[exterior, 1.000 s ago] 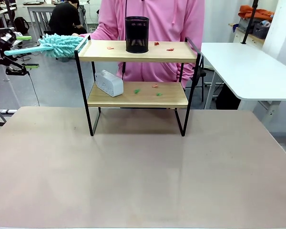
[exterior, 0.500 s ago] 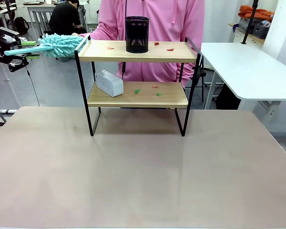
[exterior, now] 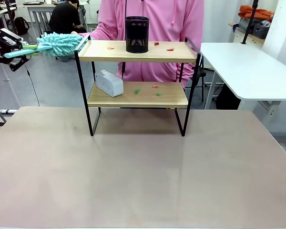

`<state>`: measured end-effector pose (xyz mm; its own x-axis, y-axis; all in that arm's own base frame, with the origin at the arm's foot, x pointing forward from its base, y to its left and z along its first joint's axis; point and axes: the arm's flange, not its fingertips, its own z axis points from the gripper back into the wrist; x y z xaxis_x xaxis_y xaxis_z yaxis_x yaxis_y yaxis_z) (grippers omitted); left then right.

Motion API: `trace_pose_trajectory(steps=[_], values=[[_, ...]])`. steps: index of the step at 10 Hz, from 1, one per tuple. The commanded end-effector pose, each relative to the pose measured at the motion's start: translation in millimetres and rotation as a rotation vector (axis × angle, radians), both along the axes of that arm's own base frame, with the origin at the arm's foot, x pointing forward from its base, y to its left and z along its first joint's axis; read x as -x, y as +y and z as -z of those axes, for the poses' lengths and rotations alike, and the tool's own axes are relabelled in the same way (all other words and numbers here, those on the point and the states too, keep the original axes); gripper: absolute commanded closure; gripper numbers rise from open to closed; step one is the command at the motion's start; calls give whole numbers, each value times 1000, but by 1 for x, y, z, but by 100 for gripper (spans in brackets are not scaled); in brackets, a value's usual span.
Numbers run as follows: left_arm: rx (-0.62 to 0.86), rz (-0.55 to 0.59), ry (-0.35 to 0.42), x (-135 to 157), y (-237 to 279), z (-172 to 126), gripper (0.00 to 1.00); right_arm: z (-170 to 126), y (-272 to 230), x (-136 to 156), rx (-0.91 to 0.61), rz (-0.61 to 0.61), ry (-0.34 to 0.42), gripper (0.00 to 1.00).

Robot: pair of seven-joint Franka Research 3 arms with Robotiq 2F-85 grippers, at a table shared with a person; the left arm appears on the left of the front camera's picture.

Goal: Clean the shelf.
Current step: Pick up the Duster from the human.

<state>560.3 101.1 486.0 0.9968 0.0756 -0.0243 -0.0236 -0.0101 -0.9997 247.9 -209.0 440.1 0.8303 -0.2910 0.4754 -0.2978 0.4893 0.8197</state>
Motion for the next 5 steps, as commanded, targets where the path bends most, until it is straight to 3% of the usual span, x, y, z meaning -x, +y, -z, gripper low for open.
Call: trace_pose_trajectory(steps=[1, 3, 5], values=[[22, -10, -24, 3, -4, -2, 100, -1, -1, -3, -1, -1, -32, 0], [26, -15, -63, 10, 5, -11, 100, -1, -1, -3, -1, -1, -32, 0], [36, 15, -172, 48, 35, -46, 100, -1, -1, -3, -1, -1, -32, 0]])
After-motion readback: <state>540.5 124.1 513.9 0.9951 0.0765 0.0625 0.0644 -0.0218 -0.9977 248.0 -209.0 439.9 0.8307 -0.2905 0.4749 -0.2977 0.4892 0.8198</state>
